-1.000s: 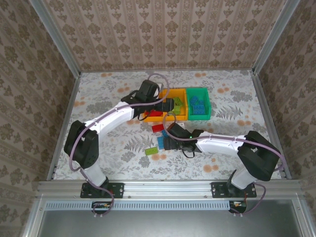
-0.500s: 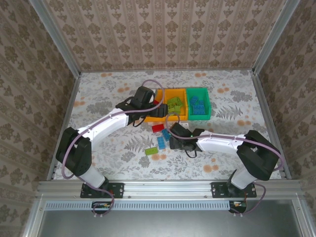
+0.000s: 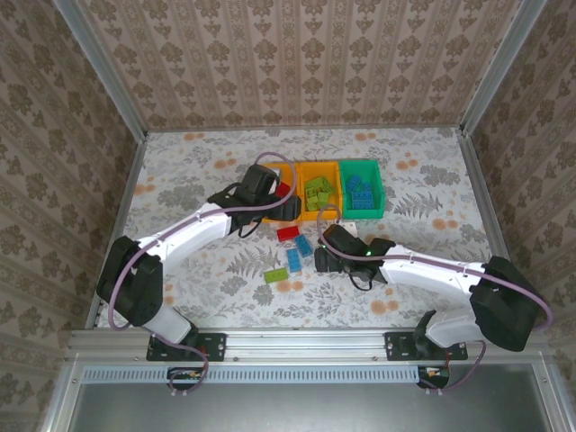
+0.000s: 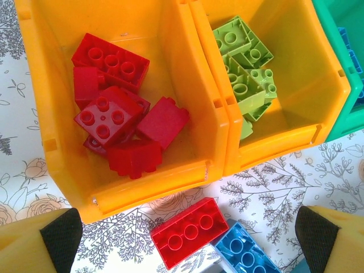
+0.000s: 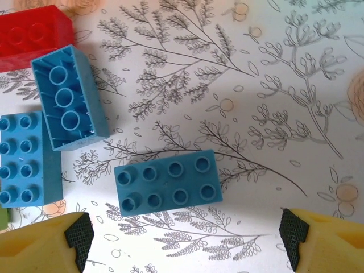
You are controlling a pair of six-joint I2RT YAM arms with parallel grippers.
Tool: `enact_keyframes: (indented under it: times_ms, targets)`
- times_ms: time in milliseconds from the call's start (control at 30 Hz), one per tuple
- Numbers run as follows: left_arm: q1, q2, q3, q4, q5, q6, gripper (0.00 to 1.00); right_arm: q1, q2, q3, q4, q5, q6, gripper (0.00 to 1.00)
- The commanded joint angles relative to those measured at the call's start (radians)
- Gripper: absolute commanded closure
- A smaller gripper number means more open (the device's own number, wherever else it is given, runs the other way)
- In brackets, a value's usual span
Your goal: Sort the legos into containers by color
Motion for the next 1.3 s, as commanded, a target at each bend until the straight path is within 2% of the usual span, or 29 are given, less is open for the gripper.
enact_keyframes:
  times_ms: [0,267,500,667,800,967,1133,1267]
  targets:
    - [0.005,-0.034,-0.019,-0.015,-0.022,-0.019,0.0,0.005,0.058,0.017,0.001,-0.041,-0.091,0.09]
    - [0.008,-0.076,-0.059,-0.021,-0.045,-0.026,0.0,0.0,0.154,0.036,0.041,-0.06,-0.152,0.06]
    - [0.015,-0.087,-0.083,-0.027,-0.051,-0.034,0.0,-0.001,0.237,0.065,0.063,-0.078,-0.166,0.08]
    - [0.019,-0.098,-0.095,-0.025,-0.052,-0.036,0.0,-0.028,0.276,0.068,0.065,-0.079,-0.169,0.15]
    - [0.022,-0.102,-0.103,-0.027,-0.052,-0.036,0.0,-0.032,0.283,0.068,0.071,-0.067,-0.184,0.29]
    - [0.024,-0.116,-0.122,-0.037,-0.051,-0.035,0.0,-0.033,0.24,0.051,0.049,-0.041,-0.186,0.45]
    - [0.02,-0.132,-0.139,-0.07,-0.059,-0.026,0.0,-0.059,0.095,0.036,0.014,0.016,-0.178,0.46]
    - [0.006,-0.144,-0.156,-0.095,-0.079,-0.009,0.0,-0.182,0.002,0.049,-0.001,-0.005,-0.2,0.46]
